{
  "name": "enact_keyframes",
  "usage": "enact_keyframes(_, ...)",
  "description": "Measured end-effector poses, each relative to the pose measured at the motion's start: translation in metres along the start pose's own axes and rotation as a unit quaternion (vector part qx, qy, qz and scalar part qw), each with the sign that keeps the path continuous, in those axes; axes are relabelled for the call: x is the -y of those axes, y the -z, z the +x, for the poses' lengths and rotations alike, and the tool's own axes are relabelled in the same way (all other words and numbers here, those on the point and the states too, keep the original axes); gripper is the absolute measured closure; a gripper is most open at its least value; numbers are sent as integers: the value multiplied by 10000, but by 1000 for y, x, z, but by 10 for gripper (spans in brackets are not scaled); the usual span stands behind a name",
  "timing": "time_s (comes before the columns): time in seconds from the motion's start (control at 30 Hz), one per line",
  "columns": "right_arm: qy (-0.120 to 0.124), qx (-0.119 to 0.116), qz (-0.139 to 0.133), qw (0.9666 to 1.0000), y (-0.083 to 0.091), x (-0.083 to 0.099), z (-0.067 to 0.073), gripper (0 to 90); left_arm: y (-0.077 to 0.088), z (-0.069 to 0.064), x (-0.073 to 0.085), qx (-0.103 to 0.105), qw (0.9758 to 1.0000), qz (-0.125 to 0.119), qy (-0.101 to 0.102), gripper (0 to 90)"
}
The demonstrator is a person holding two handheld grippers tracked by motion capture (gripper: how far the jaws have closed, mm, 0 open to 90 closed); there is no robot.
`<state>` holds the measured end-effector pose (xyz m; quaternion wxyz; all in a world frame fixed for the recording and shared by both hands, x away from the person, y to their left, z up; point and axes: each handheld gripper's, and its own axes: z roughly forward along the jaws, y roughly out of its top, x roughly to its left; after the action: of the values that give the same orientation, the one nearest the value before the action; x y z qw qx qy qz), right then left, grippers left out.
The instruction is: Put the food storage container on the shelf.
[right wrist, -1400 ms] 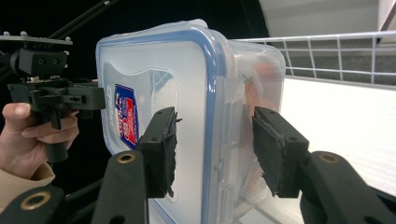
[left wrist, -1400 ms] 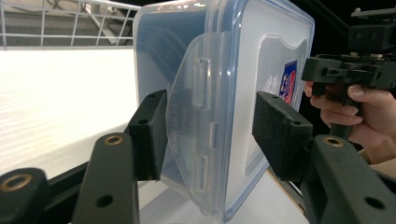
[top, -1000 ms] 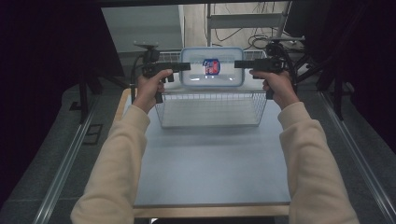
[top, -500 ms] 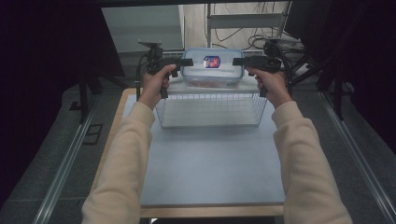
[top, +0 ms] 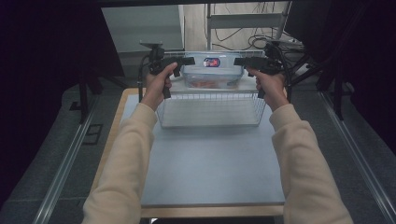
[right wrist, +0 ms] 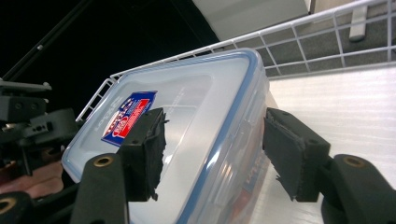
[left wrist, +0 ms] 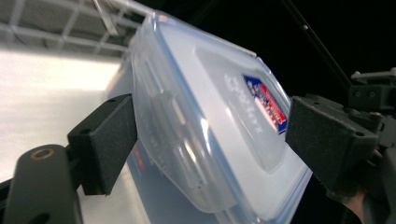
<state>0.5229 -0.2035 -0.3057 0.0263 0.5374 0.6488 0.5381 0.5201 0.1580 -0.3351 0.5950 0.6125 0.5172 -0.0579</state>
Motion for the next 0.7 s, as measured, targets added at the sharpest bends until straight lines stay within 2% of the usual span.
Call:
enact_keyframes(0.1,118,-44,-131,9998,6,0,0,381,7,-4,-1,-6,9999,-106,-99,160)
enact_keyframes(0.2,300,-98,-163,9994,14,1,-1,373,14,-11,1,-246,9990,-115,-351,169)
enact_keyframes(0.4,718,-211,-124,9971,34,7,1,337,34,-24,12,-453,9961,-214,-725,202)
enact_keyframes(0.47,881,-221,-73,9958,42,11,1,324,39,-26,17,-407,9961,-206,-752,209)
enact_keyframes(0.57,1020,-266,-48,9944,51,19,0,320,46,-30,27,-292,9958,-70,-868,204)
enact_keyframes(0.6,1061,-287,-35,9939,53,21,0,320,48,-33,32,-299,9949,9,-964,202)
enact_keyframes(0.7,1285,-328,3,9912,61,37,0,330,55,-39,46,-273,9927,29,-1174,202)
